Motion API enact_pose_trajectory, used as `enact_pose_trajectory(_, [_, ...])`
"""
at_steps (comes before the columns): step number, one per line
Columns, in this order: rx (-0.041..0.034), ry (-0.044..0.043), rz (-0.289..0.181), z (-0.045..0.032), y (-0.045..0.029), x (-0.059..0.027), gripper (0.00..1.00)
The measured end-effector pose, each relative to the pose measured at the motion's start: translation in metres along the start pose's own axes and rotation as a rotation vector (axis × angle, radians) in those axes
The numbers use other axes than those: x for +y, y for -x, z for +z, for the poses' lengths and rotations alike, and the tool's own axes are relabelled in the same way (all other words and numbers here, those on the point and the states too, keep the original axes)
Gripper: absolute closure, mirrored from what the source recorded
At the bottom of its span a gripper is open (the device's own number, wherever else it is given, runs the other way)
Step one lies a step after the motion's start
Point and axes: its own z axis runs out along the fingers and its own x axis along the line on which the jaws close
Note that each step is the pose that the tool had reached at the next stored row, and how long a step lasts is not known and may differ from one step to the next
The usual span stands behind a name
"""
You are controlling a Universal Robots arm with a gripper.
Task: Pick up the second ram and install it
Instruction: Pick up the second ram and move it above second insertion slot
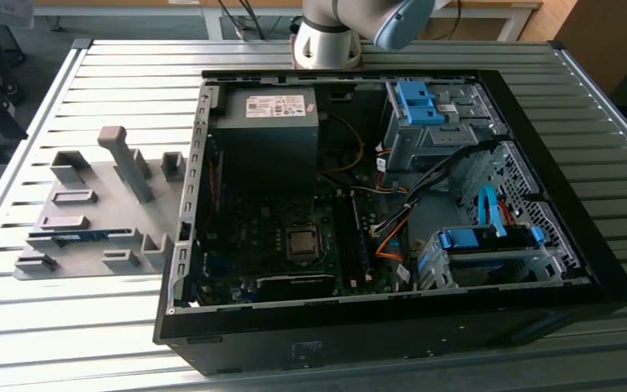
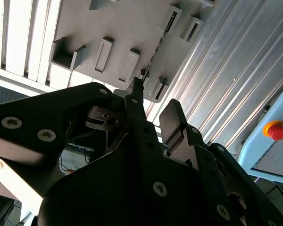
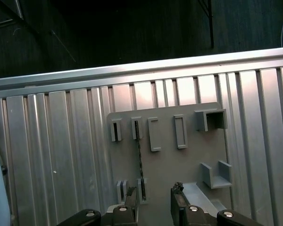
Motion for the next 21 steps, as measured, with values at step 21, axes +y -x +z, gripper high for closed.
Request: enact_pose_trajectory(21, [0.0018, 0.0150, 0.001, 0.0159, -0.0002, -0.0010, 0.58])
